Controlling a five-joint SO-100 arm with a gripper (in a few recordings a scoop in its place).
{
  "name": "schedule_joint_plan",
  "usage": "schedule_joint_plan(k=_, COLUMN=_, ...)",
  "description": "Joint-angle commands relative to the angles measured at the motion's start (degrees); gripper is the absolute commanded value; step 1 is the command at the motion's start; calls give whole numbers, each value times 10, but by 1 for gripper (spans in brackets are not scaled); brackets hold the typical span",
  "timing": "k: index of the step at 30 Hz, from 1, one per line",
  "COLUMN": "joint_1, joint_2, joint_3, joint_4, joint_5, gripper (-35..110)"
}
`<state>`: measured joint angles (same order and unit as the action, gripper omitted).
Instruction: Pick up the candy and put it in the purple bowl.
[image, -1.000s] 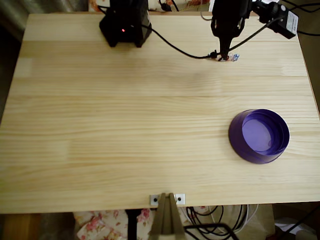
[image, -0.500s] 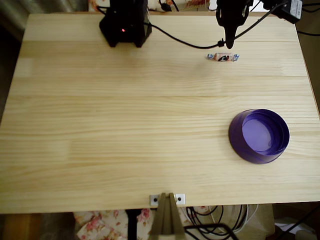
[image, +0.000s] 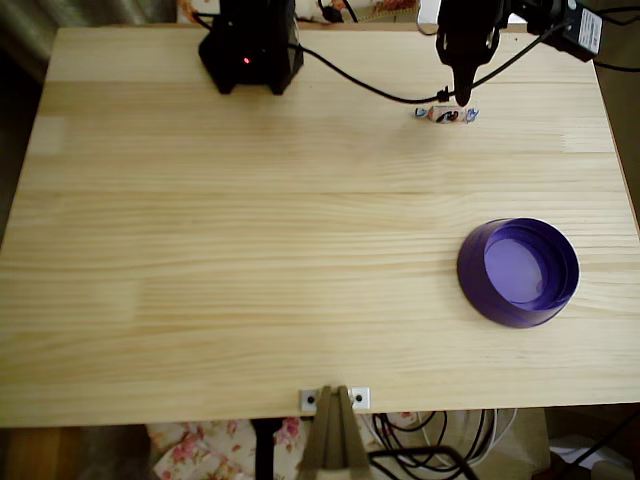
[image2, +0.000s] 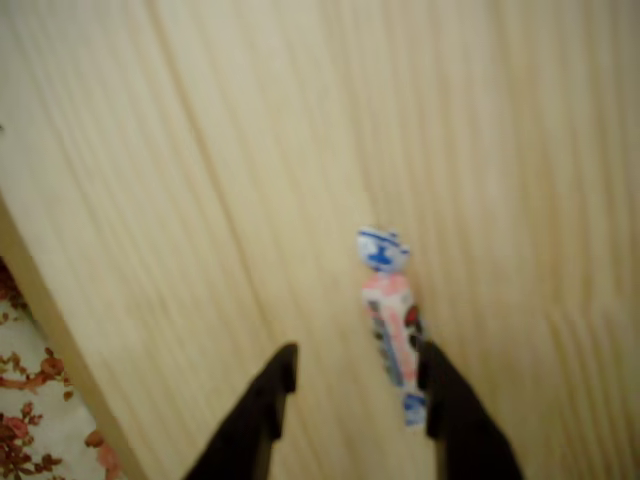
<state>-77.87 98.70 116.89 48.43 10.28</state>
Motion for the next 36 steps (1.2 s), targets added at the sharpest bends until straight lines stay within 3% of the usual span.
schedule_joint_plan(k=1, joint_1=-6, joint_2=13, joint_3=2, joint_4=-17, joint_5=-2, gripper=18)
schedule_joint_plan(k=20, joint_1=21, joint_2=11, joint_3=53, joint_4=-73, joint_5=-24, gripper=16)
schedule_joint_plan(k=36, joint_1=8, joint_2=-70, joint_3=-9, joint_4=-40, joint_5=-19, gripper=12)
